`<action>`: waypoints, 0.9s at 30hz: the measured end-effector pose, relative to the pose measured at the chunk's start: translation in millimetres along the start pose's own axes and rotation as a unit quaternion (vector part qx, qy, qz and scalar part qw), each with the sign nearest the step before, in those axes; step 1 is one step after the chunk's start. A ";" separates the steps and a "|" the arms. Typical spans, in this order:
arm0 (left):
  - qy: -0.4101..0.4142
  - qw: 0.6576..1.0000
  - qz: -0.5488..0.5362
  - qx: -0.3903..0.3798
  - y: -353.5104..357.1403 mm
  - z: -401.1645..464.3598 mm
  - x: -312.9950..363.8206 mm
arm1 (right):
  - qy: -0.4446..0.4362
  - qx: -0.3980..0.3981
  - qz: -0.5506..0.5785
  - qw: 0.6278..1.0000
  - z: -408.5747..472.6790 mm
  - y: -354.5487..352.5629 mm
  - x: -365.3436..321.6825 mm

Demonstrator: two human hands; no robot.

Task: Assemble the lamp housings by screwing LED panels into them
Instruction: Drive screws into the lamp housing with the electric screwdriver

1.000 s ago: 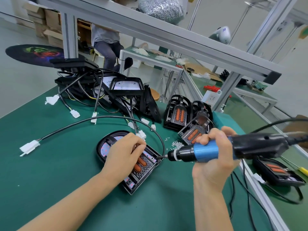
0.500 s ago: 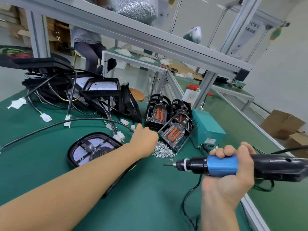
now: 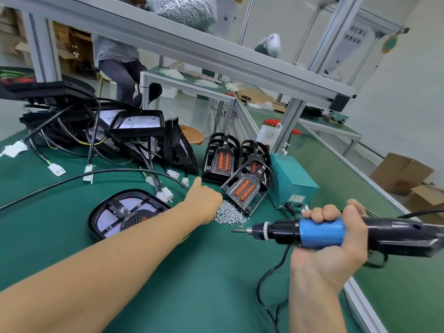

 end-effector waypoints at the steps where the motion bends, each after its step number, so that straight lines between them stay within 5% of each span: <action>1: -0.008 0.998 -0.055 0.012 -3.6 -1.0 -3.5 | -0.007 -0.004 -0.004 1.000 0.6 -1.7 1.7; 5: 0.073 0.953 -0.278 0.095 -16.3 -29.7 -23.6 | -0.031 -0.023 -0.010 0.999 -0.2 -0.2 -3.4; 9: 0.135 0.824 -0.534 0.130 -9.6 -81.6 -52.3 | -0.033 -0.043 0.004 0.999 -0.3 10.4 -10.2; 16: 0.091 0.668 -0.733 0.092 28.4 -139.3 -67.9 | -0.009 -0.089 0.055 0.994 -14.0 50.8 3.0; 21: 0.101 0.637 -0.756 0.113 34.0 -163.4 -77.9 | 0.025 -0.115 0.067 0.991 -28.0 77.5 22.3; 27: 0.086 0.674 -0.721 0.135 43.0 -179.1 -93.0 | 0.049 -0.142 0.076 0.986 -39.8 98.8 36.8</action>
Point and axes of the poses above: each hand's wrist, its own z-axis towards the middle knuckle, its own y-axis out of the palm, x = y × z, the point moved 4 cm from there along z, towards the middle knuckle, and after that the axes turned 13 degrees about -x, right-handed, at the moved point
